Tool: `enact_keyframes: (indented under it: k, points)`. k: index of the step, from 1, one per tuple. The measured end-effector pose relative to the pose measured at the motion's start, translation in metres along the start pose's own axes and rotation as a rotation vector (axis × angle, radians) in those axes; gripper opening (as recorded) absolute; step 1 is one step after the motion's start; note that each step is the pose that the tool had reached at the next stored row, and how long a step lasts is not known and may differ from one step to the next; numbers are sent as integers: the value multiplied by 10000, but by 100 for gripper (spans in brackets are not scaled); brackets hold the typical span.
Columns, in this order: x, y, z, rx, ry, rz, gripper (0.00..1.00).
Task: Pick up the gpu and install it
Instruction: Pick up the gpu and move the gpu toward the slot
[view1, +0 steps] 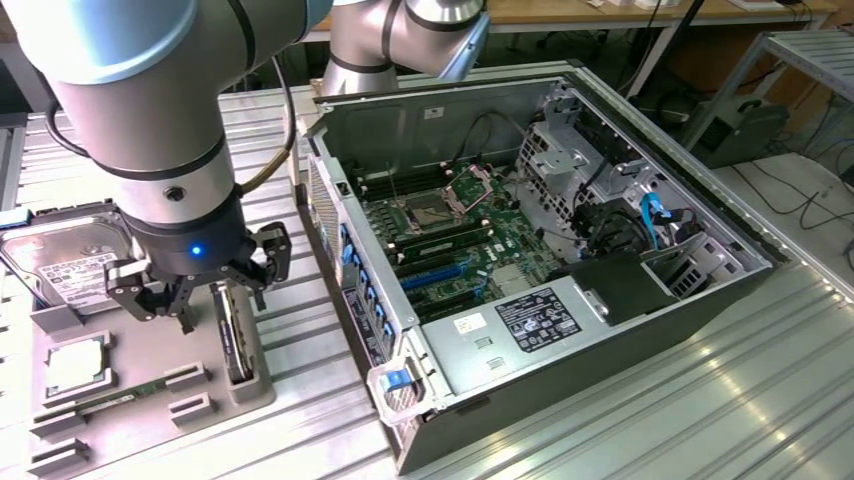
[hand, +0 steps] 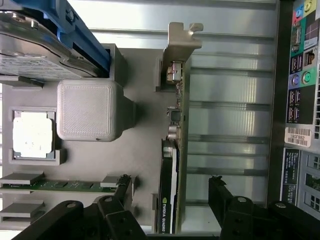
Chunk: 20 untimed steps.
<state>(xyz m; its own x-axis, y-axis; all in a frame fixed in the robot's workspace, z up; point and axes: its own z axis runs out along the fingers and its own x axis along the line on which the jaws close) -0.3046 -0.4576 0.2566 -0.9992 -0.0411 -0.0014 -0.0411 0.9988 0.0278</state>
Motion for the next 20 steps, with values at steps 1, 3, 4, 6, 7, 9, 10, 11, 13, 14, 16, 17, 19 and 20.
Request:
enact_keyframes:
  k: [1,3,4,6,7,9,10,11,13,14,16,17,19,20]
  points:
    - [0,4,3,0,0,1,72]
    - [-1,11,12,-1,-2,0,72]
    - [-1,13,15,-1,-2,-1,72]
    - [-1,18,21,0,-1,0,72]
    - [-1,20,24,0,0,0,72]
    - [-1,23,31,0,0,0,72]
    - [-1,24,35,-1,-1,0,72]
    - [-1,25,39,0,0,0,72]
    - [-1,25,48,0,0,0,72]
    - [-1,26,54,-1,-1,0,72]
    - [-1,25,66,0,0,0,72]
    - [-1,25,75,0,0,0,72]
    - [-1,26,91,-1,-1,0,72]
    - [-1,29,98,0,0,1,72]
